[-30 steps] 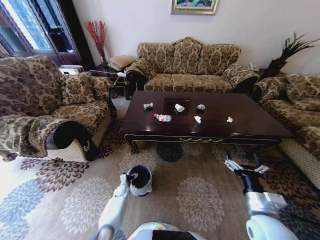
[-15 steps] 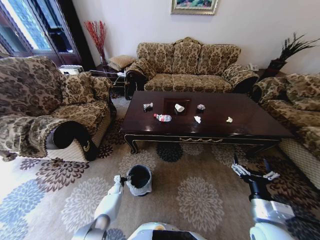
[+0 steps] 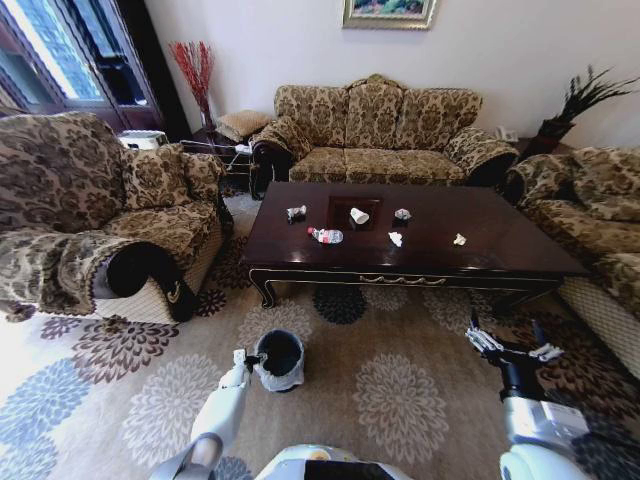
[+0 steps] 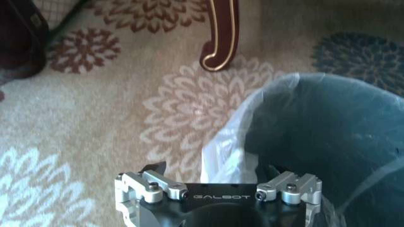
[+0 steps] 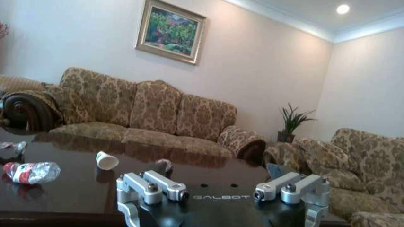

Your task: Move to the front of the table and place the trash on the table into the trash bin.

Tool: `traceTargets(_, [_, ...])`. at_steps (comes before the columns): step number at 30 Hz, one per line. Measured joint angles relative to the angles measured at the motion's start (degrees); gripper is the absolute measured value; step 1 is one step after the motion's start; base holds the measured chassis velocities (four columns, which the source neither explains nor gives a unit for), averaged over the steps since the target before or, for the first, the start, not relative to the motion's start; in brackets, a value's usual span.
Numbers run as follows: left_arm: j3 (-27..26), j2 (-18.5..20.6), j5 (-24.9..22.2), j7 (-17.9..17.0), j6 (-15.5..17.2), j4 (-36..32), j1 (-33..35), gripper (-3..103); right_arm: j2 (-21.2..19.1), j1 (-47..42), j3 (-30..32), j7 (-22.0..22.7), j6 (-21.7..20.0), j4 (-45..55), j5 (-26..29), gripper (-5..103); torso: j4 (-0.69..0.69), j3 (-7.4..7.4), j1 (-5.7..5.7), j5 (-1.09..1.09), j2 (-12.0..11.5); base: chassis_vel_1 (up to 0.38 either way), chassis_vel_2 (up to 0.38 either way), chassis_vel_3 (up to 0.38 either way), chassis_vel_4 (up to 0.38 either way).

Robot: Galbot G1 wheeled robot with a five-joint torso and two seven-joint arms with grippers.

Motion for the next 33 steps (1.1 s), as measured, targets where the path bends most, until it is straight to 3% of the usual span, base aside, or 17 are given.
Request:
traceTargets(4, [-0.03, -0.15, -0.13, 0.05, 0.47, 0.08, -0.01, 102, -0.65, 0.58, -0.21, 0.28, -0.76, -0.1, -0.02, 100, 0.0, 0.0, 0.0, 0.01, 0.0, 0.0, 0.0, 0.0, 0.0])
traceTargets(17, [-0.31, -1.07, -0.14, 0.17, 1.01, 0.29, -0.03, 64, -0.96, 0.96, 0.07, 0.87, -0.38, -0.65, -0.79, 100, -0.01, 0.0, 0.0, 0.01, 0.0, 0.0, 0.0, 0.0, 0.0])
traceTargets(19, [-0.34, -1.19, -0.07, 0.17, 1.28, 0.22, 0.08, 64, -1.01, 0.93, 0.23, 0.88, -0.22, -0.67, -0.83, 100, 0.0, 0.0, 0.0, 0.01, 0.0, 0.0, 0.0, 0.0, 0.0])
traceTargets(29, [-1.19, -1.9, -0.29, 0.22, 2.45, -1.89, 1.16, 32, -2.1, 1.12, 0.07, 1.01, 0.1, -0.7, -0.81, 100, 0.0, 0.0, 0.0, 0.01, 0.0, 0.0, 0.0, 0.0, 0.0])
traceTargets(31, [-1.22, -1.89, -0.44, 0.22, 2.54, -2.19, 1.3, 32, -2.18, 1.19, 0.03, 1.01, 0.09, -0.67, -0.81, 100, 0.0, 0.0, 0.0, 0.01, 0.0, 0.0, 0.0, 0.0, 0.0])
traceTargets(32, [-1.26, -1.87, -0.53, 0.22, 2.59, -2.38, 1.4, 24, -2.29, 1.23, 0.01, 0.97, 0.08, -0.66, -0.81, 100, 0.0, 0.0, 0.0, 0.01, 0.0, 0.0, 0.0, 0.0, 0.0])
traceTargets(33, [-1.28, -1.86, -0.58, 0.22, 2.61, -2.48, 1.49, 24, -2.35, 1.26, 0.01, 0.93, 0.09, -0.65, -0.81, 100, 0.0, 0.0, 0.0, 0.01, 0.0, 0.0, 0.0, 0.0, 0.0])
